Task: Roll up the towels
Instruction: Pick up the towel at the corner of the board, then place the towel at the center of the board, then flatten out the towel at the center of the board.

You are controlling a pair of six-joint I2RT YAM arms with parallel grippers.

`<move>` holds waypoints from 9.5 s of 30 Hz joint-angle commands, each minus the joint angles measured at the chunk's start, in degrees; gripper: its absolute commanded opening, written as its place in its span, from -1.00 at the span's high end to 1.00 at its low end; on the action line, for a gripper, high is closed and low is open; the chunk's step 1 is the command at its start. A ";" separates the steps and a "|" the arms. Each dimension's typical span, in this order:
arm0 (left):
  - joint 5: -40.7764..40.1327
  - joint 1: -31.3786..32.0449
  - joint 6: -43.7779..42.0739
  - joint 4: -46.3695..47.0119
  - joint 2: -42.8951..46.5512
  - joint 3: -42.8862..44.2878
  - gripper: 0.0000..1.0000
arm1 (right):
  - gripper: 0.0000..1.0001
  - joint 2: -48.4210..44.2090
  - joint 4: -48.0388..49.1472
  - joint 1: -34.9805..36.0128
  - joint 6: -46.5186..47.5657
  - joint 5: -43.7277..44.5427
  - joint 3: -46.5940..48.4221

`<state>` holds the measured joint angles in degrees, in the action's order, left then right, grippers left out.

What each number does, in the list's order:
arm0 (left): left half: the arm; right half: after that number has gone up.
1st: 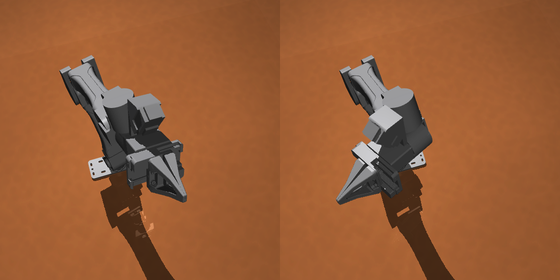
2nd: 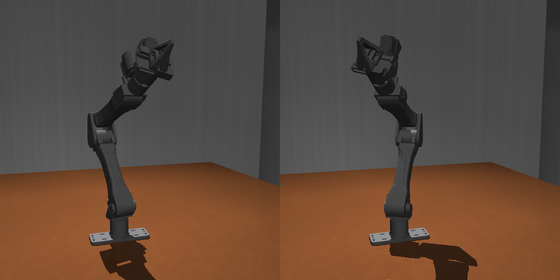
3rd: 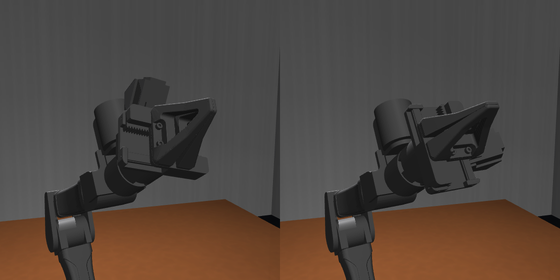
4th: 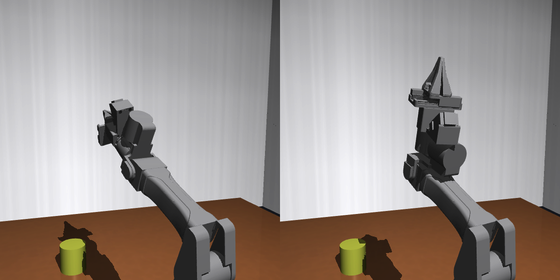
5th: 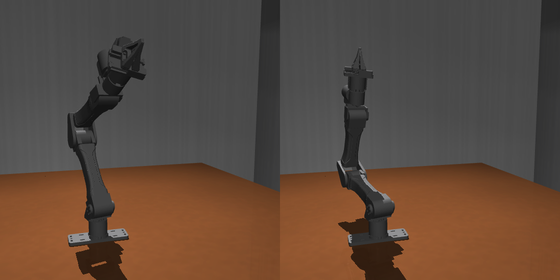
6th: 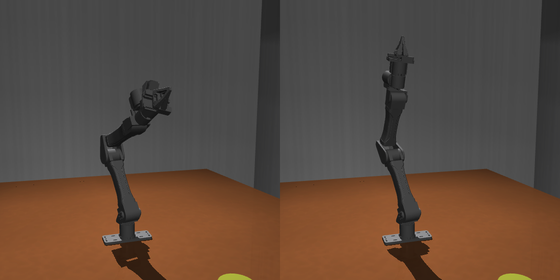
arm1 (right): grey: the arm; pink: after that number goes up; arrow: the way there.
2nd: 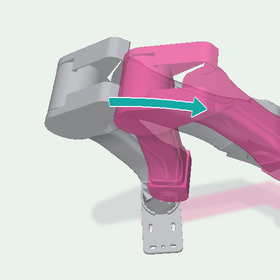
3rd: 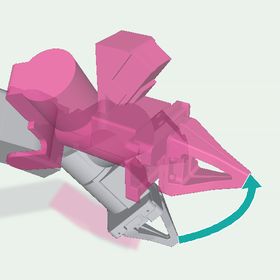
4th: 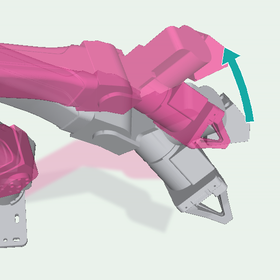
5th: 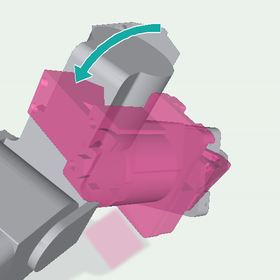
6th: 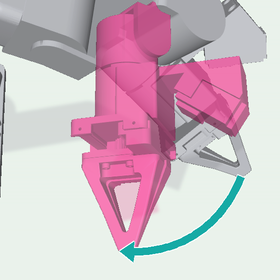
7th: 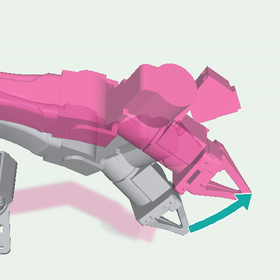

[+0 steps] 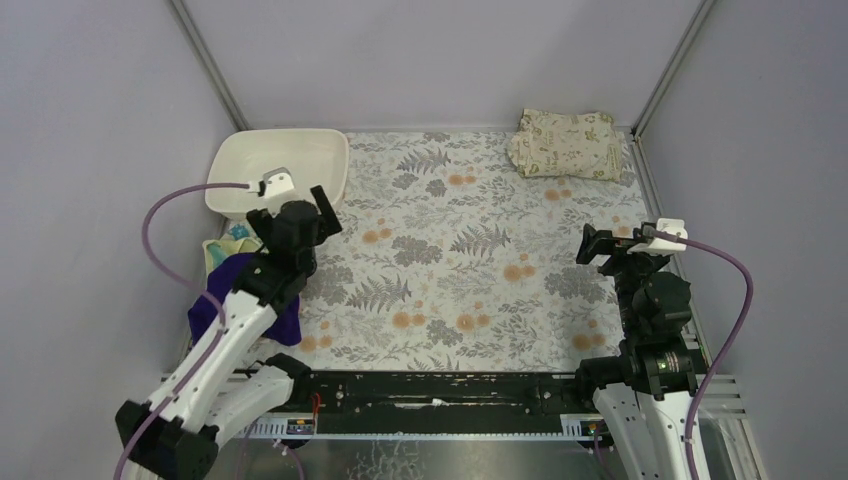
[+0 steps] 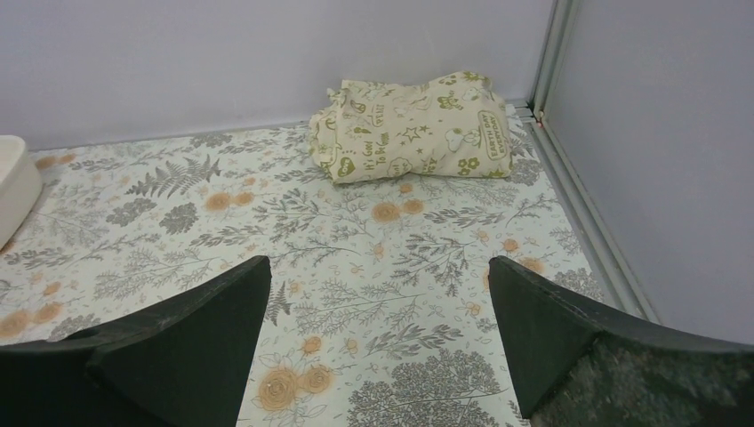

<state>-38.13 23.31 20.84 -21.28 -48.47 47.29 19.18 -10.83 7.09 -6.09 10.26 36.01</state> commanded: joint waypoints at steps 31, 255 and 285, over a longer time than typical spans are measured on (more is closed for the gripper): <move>12.26 -36.40 12.32 -19.04 -27.01 2.46 0.06 | -0.99 -5.16 5.34 10.55 0.73 -3.38 -2.43; 20.26 -5.58 -6.66 -30.40 -6.29 25.17 1.00 | 1.00 32.66 -33.72 19.94 2.51 19.73 33.15; 24.18 -10.17 -10.55 -11.58 -58.47 41.20 1.00 | 1.00 78.94 -0.63 -1.27 7.50 13.65 37.10</move>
<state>-12.86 13.76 11.79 -36.77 -109.21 90.63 100.99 -15.20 6.15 0.69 24.38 73.97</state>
